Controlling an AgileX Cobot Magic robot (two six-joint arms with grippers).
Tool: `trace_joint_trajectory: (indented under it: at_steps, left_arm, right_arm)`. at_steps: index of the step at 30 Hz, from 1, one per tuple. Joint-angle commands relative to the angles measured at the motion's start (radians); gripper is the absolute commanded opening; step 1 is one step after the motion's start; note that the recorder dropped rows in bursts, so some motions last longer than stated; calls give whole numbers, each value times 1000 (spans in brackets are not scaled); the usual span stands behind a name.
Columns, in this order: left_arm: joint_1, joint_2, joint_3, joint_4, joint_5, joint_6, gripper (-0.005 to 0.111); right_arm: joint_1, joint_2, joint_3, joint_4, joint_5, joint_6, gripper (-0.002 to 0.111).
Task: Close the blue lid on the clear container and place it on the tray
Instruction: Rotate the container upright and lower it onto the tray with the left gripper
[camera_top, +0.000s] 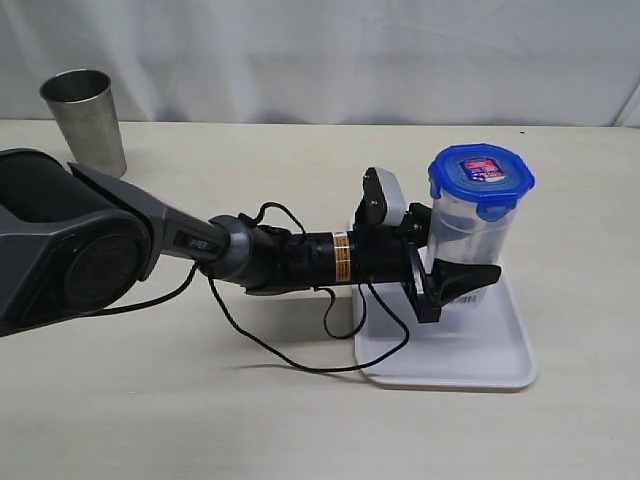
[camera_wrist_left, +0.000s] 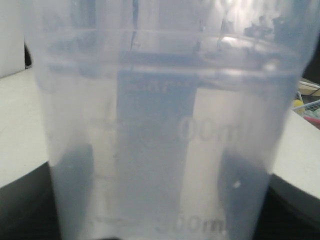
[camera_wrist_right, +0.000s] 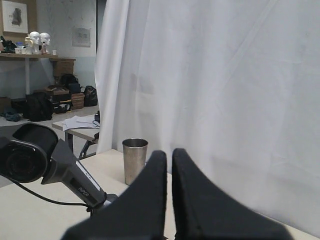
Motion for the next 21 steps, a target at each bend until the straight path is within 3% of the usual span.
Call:
trace_joint_trajectory:
  at_steps: [1,13,21]
  left_arm:
    - [0,-6,-1,27,17,-8,0]
    - [0,-4,-1,71,15,3,0]
    - [0,29,-1,20,-59,32,0]
  right_arm:
    - [0,-4,4,-8,1,-5,4]
    - [0,-4,4,-8,1,-5,4]
    - [0,-4,4,-8,5,-5,4]
